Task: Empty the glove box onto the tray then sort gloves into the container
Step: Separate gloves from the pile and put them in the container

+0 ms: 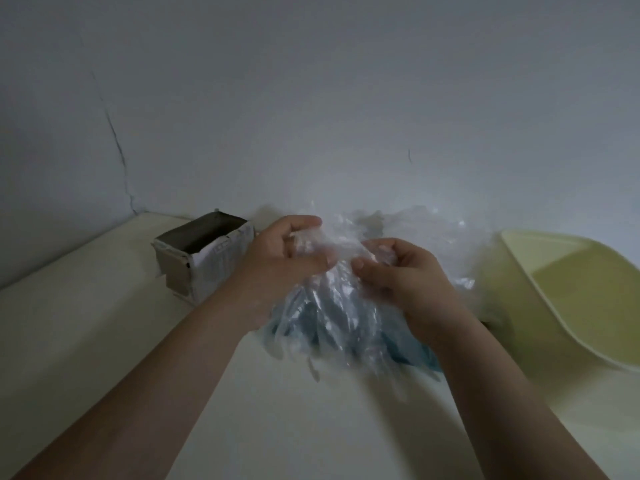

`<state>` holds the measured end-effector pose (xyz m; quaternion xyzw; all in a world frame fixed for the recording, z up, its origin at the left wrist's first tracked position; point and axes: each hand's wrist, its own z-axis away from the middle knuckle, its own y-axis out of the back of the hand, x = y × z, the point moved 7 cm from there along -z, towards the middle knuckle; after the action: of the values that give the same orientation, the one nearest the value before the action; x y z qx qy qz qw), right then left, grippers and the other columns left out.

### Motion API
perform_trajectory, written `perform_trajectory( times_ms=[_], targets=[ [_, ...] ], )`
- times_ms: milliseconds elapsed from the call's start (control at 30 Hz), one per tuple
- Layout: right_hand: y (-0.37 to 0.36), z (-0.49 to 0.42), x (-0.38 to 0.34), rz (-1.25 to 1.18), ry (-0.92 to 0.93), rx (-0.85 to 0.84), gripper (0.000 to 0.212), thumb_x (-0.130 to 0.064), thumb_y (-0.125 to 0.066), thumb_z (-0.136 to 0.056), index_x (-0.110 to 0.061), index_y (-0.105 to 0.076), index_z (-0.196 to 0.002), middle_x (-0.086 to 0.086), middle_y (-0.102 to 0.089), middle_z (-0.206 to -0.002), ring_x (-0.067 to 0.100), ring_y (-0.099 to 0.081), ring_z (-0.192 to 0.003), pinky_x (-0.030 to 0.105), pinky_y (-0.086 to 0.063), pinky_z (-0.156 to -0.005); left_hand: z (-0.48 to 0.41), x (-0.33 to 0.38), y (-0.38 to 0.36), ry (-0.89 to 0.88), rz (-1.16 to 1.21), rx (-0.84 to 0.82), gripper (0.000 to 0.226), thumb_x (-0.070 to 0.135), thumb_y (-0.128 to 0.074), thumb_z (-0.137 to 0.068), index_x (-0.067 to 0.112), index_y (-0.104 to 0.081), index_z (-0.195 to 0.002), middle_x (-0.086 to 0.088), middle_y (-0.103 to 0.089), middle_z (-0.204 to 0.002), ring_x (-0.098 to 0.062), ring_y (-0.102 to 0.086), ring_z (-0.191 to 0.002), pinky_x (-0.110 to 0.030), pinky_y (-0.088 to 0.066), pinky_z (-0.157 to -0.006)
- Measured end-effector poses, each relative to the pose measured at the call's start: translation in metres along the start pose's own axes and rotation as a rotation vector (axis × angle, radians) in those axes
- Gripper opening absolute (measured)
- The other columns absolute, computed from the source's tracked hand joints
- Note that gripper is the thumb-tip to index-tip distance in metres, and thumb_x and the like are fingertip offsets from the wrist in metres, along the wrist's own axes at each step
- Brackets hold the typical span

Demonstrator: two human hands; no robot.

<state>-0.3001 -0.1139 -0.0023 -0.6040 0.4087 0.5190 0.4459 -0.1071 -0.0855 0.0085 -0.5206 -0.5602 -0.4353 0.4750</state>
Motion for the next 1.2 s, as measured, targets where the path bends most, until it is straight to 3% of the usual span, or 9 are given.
perform_trajectory(
  times_ms=[167,300,400,500,600,767,900,1100,1200],
  targets=[
    [0.011,-0.011,0.006,-0.071,-0.003,0.095,0.036,0.013,-0.077,-0.079,-0.002,-0.069,-0.112,0.019,-0.073,-0.087,0.03,-0.069,-0.071,0.039,-0.062,-0.068,-0.003,-0.028,-0.013,0.318,0.144,-0.042,0.028,0.029,-0.081,-0.086,0.013,-0.075,-0.109,-0.005,-0.08,-0.105,-0.022,-0.076,-0.102,-0.038,-0.059,-0.089],
    [0.009,-0.013,0.008,-0.046,-0.004,0.072,0.04,0.014,-0.079,-0.077,-0.003,-0.07,-0.112,0.016,-0.073,-0.085,0.029,-0.069,-0.071,0.039,-0.062,-0.068,-0.004,-0.041,-0.005,0.229,-0.078,-0.02,0.016,0.033,-0.082,-0.088,0.022,-0.079,-0.076,-0.013,-0.079,-0.097,-0.016,-0.075,-0.099,-0.034,-0.052,-0.093],
    [0.013,-0.015,0.009,-0.057,-0.013,0.043,0.026,0.001,-0.08,-0.081,0.0,-0.072,-0.107,0.017,-0.072,-0.084,0.029,-0.066,-0.073,0.039,-0.059,-0.071,-0.008,-0.046,0.002,0.202,-0.094,-0.022,0.033,0.045,-0.085,-0.083,0.018,-0.081,-0.101,-0.009,-0.079,-0.108,-0.025,-0.073,-0.109,-0.045,-0.051,-0.106],
    [0.019,-0.014,0.005,-0.09,0.002,0.075,0.014,-0.006,-0.076,-0.088,0.003,-0.071,-0.098,0.015,-0.066,-0.075,0.024,-0.061,-0.065,0.031,-0.054,-0.061,-0.009,-0.041,0.009,0.195,-0.049,-0.014,0.053,0.046,-0.083,-0.083,0.0,-0.073,-0.107,-0.011,-0.071,-0.091,-0.022,-0.064,-0.083,-0.034,-0.048,-0.081],
    [0.022,-0.013,0.004,-0.094,0.02,0.128,0.01,-0.007,-0.072,-0.092,0.002,-0.07,-0.094,0.013,-0.063,-0.068,0.018,-0.057,-0.054,0.024,-0.049,-0.049,-0.01,-0.033,0.014,0.17,0.026,0.04,0.027,0.03,-0.075,-0.094,0.005,-0.077,-0.102,-0.014,-0.062,-0.085,-0.023,-0.05,-0.075,-0.027,-0.042,-0.067],
    [0.02,-0.011,0.008,-0.069,-0.045,0.091,0.012,-0.018,-0.074,-0.091,-0.006,-0.071,-0.09,0.009,-0.067,-0.074,0.019,-0.061,-0.063,0.029,-0.054,-0.055,-0.006,-0.02,0.018,0.136,0.083,0.033,0.045,0.046,-0.088,-0.077,0.012,-0.079,-0.104,-0.037,-0.065,-0.106,-0.034,-0.058,-0.09,-0.05,-0.05,-0.085],
    [0.006,-0.005,0.008,-0.069,-0.121,-0.117,0.026,-0.023,-0.077,-0.083,-0.004,-0.07,-0.1,0.009,-0.066,-0.081,0.02,-0.061,-0.069,0.031,-0.052,-0.063,-0.001,-0.013,0.01,0.105,0.037,-0.042,0.053,0.034,-0.086,-0.071,-0.001,-0.069,-0.107,-0.026,-0.07,-0.101,-0.038,-0.067,-0.092,-0.048,-0.054,-0.088],
    [0.005,-0.006,0.011,-0.094,-0.097,-0.016,0.02,-0.016,-0.076,-0.087,0.002,-0.076,-0.097,0.017,-0.071,-0.082,0.024,-0.066,-0.069,0.033,-0.059,-0.068,0.005,-0.03,-0.003,0.299,0.013,-0.119,0.053,0.048,-0.091,-0.071,0.019,-0.077,-0.113,-0.005,-0.078,-0.108,-0.024,-0.072,-0.109,-0.047,-0.05,-0.106],
    [0.015,-0.01,0.007,0.006,-0.025,0.041,0.016,-0.017,-0.073,-0.092,-0.001,-0.075,-0.092,0.01,-0.065,-0.07,0.018,-0.062,-0.062,0.032,-0.061,-0.064,0.004,-0.028,-0.002,0.34,0.155,-0.103,0.032,0.038,-0.078,-0.087,0.016,-0.081,-0.109,-0.009,-0.078,-0.104,-0.025,-0.073,-0.096,-0.041,-0.058,-0.092]
  ],
)
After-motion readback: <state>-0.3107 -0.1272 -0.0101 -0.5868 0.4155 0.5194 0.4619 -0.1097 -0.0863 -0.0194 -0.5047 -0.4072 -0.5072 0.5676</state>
